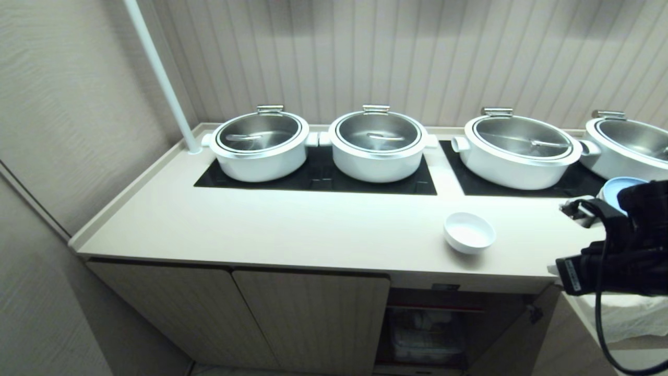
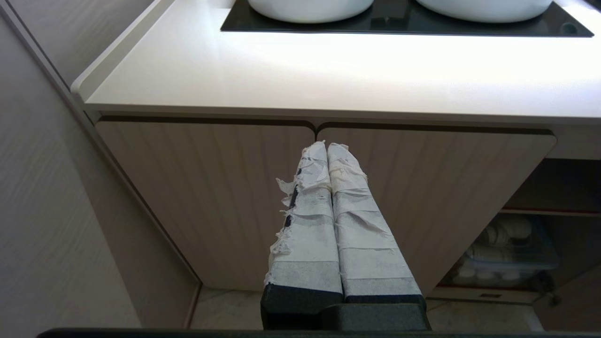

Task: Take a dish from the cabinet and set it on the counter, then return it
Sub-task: Pick up the bowl from the table

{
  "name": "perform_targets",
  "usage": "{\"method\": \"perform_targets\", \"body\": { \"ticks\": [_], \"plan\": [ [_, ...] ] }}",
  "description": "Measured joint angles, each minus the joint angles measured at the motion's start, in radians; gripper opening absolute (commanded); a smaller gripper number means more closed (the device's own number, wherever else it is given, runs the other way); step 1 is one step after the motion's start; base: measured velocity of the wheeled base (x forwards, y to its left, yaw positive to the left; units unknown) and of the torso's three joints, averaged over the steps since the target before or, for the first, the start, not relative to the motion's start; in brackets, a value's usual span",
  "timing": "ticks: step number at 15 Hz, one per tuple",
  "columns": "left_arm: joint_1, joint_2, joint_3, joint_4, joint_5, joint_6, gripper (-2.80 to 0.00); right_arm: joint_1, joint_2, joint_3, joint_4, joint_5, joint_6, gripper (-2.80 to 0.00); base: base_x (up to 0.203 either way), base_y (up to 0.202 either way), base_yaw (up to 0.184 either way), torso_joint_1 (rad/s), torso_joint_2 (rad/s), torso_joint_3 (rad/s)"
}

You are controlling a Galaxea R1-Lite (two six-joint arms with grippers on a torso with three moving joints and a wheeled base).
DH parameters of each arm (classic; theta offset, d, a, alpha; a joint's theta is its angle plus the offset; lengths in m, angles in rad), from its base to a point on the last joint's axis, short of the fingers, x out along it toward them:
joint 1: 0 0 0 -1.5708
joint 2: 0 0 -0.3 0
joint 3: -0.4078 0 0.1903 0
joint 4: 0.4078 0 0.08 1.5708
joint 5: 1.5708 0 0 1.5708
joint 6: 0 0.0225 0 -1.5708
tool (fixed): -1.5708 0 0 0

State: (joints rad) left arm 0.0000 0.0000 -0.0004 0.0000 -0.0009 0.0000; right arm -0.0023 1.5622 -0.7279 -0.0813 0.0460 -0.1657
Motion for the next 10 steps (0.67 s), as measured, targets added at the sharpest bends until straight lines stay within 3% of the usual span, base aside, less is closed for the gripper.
{"method": "perform_targets", "body": {
  "ticks": [5,10],
  "plan": [
    [0.0,0.0,0.0,0.0,0.001,0.0,-2.8,-0.008,0.092,-0.124,0.052,-0.001,-0.002,-2.8,0.0,0.0,0.0,0.0,0.0,0.0],
    [0.0,0.0,0.0,0.0,0.001,0.0,-2.8,-0.015,0.162,-0.284,0.198,0.0,0.0,-2.8,0.0,0.0,0.0,0.0,0.0,0.0]
  ]
}}
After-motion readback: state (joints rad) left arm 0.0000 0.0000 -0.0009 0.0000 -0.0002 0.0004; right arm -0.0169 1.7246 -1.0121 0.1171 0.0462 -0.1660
